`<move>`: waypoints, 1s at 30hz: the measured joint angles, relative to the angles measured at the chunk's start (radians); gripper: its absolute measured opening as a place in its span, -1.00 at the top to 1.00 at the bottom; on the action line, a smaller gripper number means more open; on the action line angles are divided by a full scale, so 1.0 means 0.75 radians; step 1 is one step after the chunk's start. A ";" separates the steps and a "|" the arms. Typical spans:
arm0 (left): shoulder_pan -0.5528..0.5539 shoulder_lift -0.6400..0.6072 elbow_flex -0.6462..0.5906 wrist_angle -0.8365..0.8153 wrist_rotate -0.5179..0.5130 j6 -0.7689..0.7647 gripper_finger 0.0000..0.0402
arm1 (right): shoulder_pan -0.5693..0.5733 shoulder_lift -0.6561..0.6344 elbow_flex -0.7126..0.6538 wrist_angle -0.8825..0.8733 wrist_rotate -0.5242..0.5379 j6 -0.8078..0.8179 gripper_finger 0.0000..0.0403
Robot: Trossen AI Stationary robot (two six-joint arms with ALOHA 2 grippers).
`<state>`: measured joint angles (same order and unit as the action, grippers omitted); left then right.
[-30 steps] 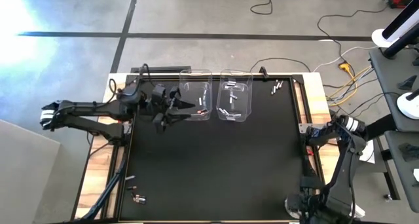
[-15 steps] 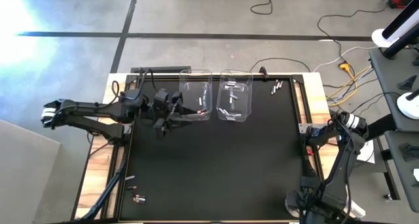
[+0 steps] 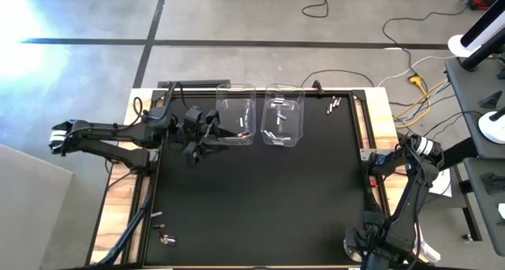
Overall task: Sort batteries
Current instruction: Move the desk lamp to the middle right of the table
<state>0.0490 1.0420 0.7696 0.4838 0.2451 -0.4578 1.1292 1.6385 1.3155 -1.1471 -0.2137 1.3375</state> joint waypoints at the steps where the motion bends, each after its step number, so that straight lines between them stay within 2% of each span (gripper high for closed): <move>1: 0.000 0.000 0.000 -0.001 0.000 0.000 -0.06 | -0.003 -0.001 0.000 0.000 0.000 0.000 -0.42; 8: -0.001 -0.002 0.000 -0.001 0.000 0.004 -0.06 | -0.019 -0.023 0.003 -0.013 0.000 -0.006 -0.30; 12: -0.001 -0.002 0.000 0.000 0.000 0.016 -0.06 | -0.074 -0.065 0.007 -0.051 0.002 -0.028 -0.33; 19: -0.001 -0.002 0.000 0.004 0.000 0.034 -0.06 | -0.245 -0.136 0.007 -0.167 0.104 -0.158 -0.43; 30: -0.001 -0.011 0.000 -0.013 0.032 0.035 -0.06 | -0.550 -0.163 -0.015 -0.383 0.250 -0.441 -0.37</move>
<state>0.0486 1.0339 0.7696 0.4744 0.2691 -0.4318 0.7165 1.5164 1.3040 -1.4347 -0.0261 1.0067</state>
